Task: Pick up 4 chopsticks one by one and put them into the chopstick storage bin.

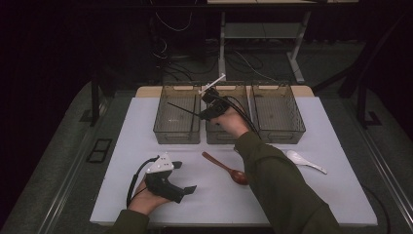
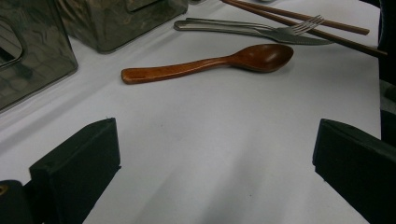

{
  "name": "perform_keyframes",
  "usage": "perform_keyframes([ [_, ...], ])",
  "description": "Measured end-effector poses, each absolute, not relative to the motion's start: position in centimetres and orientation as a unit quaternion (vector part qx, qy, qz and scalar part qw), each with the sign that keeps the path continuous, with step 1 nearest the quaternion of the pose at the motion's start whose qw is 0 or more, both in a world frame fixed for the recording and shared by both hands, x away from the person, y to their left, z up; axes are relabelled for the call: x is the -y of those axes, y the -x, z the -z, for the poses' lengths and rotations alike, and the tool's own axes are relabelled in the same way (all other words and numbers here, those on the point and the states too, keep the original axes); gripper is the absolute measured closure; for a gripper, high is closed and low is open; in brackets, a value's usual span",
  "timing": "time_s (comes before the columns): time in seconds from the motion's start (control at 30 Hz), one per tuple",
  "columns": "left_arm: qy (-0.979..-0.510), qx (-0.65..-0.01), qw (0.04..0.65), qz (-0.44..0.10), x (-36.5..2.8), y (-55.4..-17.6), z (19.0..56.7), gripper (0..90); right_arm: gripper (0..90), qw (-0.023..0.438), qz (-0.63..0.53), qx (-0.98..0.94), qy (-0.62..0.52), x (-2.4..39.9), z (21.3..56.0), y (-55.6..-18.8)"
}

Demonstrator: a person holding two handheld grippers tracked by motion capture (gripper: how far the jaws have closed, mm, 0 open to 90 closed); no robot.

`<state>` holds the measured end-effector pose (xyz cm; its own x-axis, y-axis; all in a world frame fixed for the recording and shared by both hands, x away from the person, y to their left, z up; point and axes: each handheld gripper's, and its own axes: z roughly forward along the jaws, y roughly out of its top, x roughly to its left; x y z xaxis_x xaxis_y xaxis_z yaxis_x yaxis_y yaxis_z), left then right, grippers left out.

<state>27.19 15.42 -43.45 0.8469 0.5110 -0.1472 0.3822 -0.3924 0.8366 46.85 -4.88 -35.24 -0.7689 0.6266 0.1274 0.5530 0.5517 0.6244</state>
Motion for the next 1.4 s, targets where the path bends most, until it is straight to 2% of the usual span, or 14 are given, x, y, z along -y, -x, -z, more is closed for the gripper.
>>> perform_keyframes([
  [0.57,-0.832,-0.265,0.484,-0.064,-15.4,-27.2,43.4,0.0,84.4,0.074,-0.327,-0.869,-0.363,1.7,36.3,-48.8],
  [0.6,-0.831,-0.266,0.484,-0.065,-15.5,-27.1,43.4,0.0,82.8,0.074,-0.328,-0.870,-0.361,1.5,36.3,-48.8],
  [0.63,-0.831,-0.266,0.484,-0.065,-15.5,-27.1,43.4,0.0,77.1,0.079,-0.330,-0.868,-0.363,1.3,36.3,-48.7],
  [0.97,-0.832,-0.264,0.483,-0.067,-15.5,-27.1,43.4,0.0,59.3,0.085,-0.350,-0.865,-0.349,2.1,35.3,-48.5],
  [1.27,-0.828,-0.271,0.486,-0.068,-15.4,-27.1,43.4,0.0,45.4,0.082,-0.374,-0.865,-0.325,4.7,33.5,-47.4],
  [1.4,-0.831,-0.268,0.482,-0.071,-15.4,-27.2,43.4,0.0,42.2,0.090,-0.371,-0.872,-0.305,5.9,32.6,-46.6],
])
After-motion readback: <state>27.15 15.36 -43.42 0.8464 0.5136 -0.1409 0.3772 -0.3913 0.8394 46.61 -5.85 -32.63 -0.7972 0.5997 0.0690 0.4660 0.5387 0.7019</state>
